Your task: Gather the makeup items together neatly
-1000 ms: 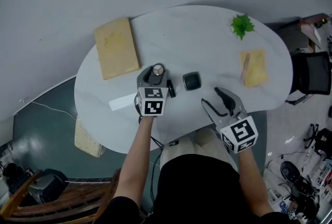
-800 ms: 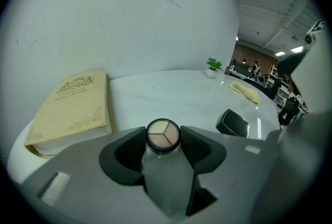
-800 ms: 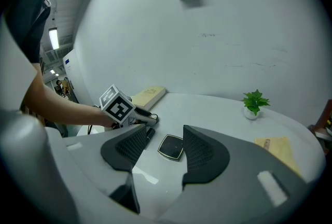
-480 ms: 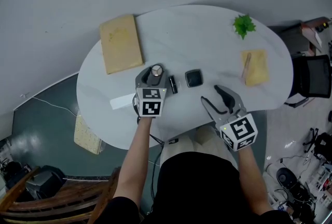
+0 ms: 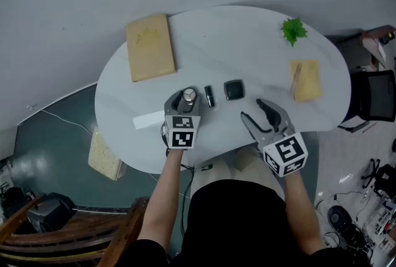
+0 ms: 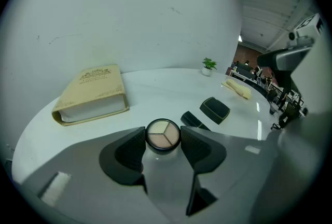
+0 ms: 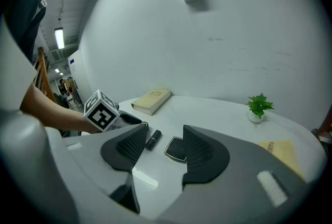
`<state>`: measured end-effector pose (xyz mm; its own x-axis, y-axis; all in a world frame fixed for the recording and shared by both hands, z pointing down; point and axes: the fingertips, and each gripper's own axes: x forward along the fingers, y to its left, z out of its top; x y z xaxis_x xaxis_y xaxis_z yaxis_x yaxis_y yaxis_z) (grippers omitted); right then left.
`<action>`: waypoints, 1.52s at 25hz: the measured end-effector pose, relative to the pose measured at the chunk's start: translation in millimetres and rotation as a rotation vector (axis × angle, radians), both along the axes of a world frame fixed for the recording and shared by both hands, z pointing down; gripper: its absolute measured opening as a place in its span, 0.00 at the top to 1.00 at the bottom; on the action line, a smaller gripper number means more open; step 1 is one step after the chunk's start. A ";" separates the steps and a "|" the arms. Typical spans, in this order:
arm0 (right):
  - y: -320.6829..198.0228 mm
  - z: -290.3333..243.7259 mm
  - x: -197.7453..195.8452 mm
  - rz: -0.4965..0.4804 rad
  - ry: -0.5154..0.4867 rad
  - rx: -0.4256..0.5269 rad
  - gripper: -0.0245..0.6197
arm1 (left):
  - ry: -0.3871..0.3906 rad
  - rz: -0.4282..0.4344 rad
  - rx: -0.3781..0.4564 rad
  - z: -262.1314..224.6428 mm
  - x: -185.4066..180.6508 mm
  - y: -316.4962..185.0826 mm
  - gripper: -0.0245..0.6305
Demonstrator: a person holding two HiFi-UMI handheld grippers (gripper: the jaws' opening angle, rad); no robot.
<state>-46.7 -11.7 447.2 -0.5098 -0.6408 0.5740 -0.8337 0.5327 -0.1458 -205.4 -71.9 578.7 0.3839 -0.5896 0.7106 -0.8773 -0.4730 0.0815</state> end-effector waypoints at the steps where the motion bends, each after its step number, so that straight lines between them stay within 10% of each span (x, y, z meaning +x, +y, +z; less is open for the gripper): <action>1: 0.6 -0.1 -0.1 -0.001 -0.001 0.001 0.60 | 0.000 -0.001 -0.005 1.5 -0.3 4.0 0.64; 38: 0.8 2.0 31.4 0.051 -0.008 -0.008 0.60 | 0.004 0.006 0.033 -8.4 7.3 28.7 0.59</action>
